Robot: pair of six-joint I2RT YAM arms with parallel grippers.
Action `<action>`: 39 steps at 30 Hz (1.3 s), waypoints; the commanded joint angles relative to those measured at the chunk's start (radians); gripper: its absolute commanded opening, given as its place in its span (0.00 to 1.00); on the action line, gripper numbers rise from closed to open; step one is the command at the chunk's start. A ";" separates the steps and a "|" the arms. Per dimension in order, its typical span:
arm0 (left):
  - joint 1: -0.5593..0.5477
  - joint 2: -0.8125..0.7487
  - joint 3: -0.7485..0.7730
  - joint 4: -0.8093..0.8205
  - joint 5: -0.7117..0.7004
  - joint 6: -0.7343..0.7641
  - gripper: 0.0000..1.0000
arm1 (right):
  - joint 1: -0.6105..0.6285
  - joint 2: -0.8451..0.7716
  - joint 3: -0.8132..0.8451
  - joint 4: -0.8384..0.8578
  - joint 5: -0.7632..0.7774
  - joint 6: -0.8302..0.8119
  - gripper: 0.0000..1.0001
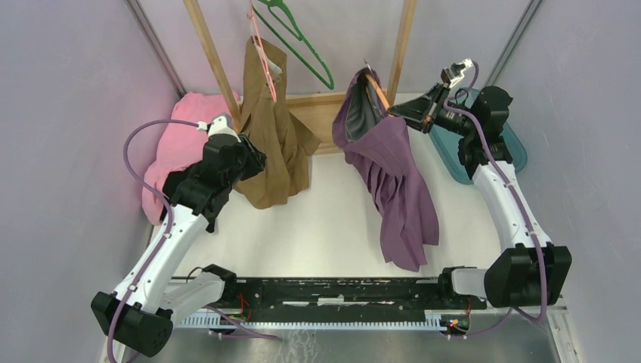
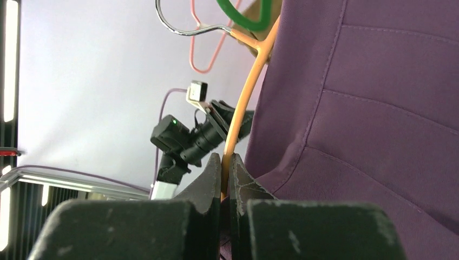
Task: Place the skirt on the hanger
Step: Place the hanger at the clothesline.
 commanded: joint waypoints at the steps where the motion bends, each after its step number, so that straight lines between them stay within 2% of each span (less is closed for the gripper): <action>1: 0.004 -0.024 0.017 0.013 0.006 0.058 0.42 | -0.006 0.035 0.166 0.338 0.048 0.057 0.01; 20: 0.004 -0.007 0.066 -0.043 -0.017 0.077 0.41 | -0.005 0.482 0.530 0.984 0.286 0.455 0.01; 27: 0.004 -0.005 0.068 -0.056 -0.027 0.077 0.40 | 0.014 0.599 0.714 1.006 0.328 0.505 0.01; 34: 0.004 -0.001 0.071 -0.060 -0.028 0.072 0.40 | 0.055 0.689 0.862 0.900 0.352 0.469 0.01; 39: 0.004 -0.007 0.074 -0.064 -0.030 0.072 0.40 | 0.101 0.740 0.906 0.865 0.372 0.434 0.01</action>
